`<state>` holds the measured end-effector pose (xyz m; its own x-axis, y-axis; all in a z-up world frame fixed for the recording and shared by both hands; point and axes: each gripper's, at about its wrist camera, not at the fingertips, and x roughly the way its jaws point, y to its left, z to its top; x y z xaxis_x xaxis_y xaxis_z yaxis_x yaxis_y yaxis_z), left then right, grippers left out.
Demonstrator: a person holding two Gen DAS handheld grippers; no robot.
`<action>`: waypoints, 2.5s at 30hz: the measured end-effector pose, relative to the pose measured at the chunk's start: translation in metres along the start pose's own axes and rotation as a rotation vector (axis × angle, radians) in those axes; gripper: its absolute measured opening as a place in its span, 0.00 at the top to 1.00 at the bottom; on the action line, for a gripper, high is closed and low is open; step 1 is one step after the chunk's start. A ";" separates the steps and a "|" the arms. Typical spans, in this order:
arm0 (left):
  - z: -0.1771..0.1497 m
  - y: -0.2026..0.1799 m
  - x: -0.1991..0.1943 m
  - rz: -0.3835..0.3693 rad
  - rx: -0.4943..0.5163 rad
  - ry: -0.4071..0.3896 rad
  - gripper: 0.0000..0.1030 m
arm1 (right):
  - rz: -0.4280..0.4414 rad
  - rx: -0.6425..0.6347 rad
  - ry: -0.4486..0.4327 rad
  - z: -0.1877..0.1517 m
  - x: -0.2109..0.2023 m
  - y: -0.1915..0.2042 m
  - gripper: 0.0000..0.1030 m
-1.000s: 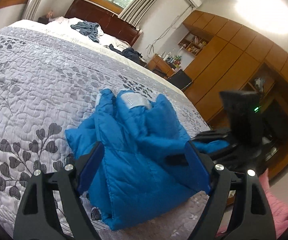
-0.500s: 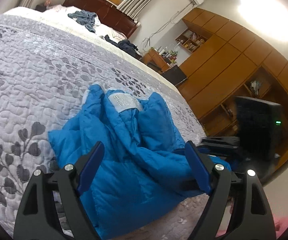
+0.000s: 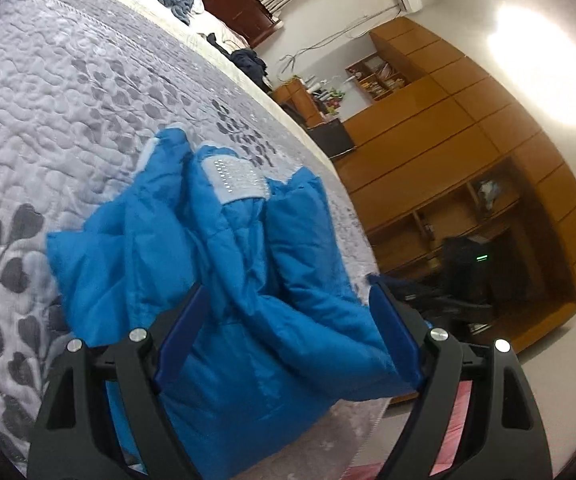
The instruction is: Fold large clothes
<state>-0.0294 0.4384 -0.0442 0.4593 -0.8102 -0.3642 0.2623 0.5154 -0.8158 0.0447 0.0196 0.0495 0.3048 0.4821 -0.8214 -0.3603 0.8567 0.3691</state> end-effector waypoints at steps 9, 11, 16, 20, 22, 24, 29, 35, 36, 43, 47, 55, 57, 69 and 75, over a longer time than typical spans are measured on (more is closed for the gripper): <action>0.011 -0.001 0.031 0.010 -0.002 0.040 0.21 | 0.065 -0.036 0.036 -0.003 0.041 0.020 0.36; 0.016 -0.008 0.037 0.020 0.023 0.039 0.20 | 0.024 -0.081 0.031 -0.001 0.047 0.033 0.36; 0.029 -0.016 0.062 0.087 0.072 0.088 0.19 | -0.006 -0.111 0.021 -0.004 0.057 0.040 0.35; 0.037 -0.018 0.087 0.176 0.101 0.137 0.24 | 0.009 -0.103 0.002 -0.005 0.058 0.035 0.35; 0.040 -0.020 0.100 0.259 0.129 0.157 0.36 | 0.015 -0.104 -0.011 -0.007 0.056 0.033 0.35; 0.042 -0.020 0.107 0.290 0.134 0.164 0.46 | 0.019 -0.101 -0.022 -0.009 0.053 0.031 0.35; 0.044 -0.032 0.113 0.267 0.161 0.158 0.71 | 0.098 -0.050 -0.053 -0.015 0.037 0.013 0.35; 0.046 -0.065 0.108 0.163 0.269 0.117 0.82 | 0.144 0.023 -0.151 -0.020 0.004 -0.015 0.35; 0.047 -0.071 0.107 0.138 0.284 0.110 0.82 | 0.147 0.033 -0.164 -0.020 -0.001 -0.019 0.35; 0.050 -0.111 0.060 -0.043 0.381 0.018 0.83 | 0.137 0.024 -0.220 -0.012 -0.019 -0.019 0.35; 0.048 -0.098 0.026 -0.088 0.380 -0.036 0.83 | 0.142 -0.021 -0.216 -0.009 -0.019 -0.001 0.35; 0.029 0.007 -0.003 -0.040 0.136 -0.050 0.83 | 0.185 -0.223 -0.104 -0.016 0.008 0.076 0.35; 0.024 0.031 -0.002 -0.022 0.087 -0.041 0.83 | 0.164 -0.259 -0.056 -0.021 0.021 0.091 0.35; 0.017 0.058 -0.002 0.057 0.025 -0.009 0.63 | 0.017 -0.264 -0.009 -0.033 0.059 0.102 0.23; -0.002 0.023 -0.065 0.210 0.094 -0.115 0.58 | 0.022 -0.233 -0.005 -0.030 0.054 0.100 0.24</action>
<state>-0.0553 0.5020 -0.0403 0.6041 -0.6486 -0.4629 0.2264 0.6967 -0.6807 -0.0014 0.1259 0.0285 0.2987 0.5017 -0.8119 -0.5604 0.7808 0.2762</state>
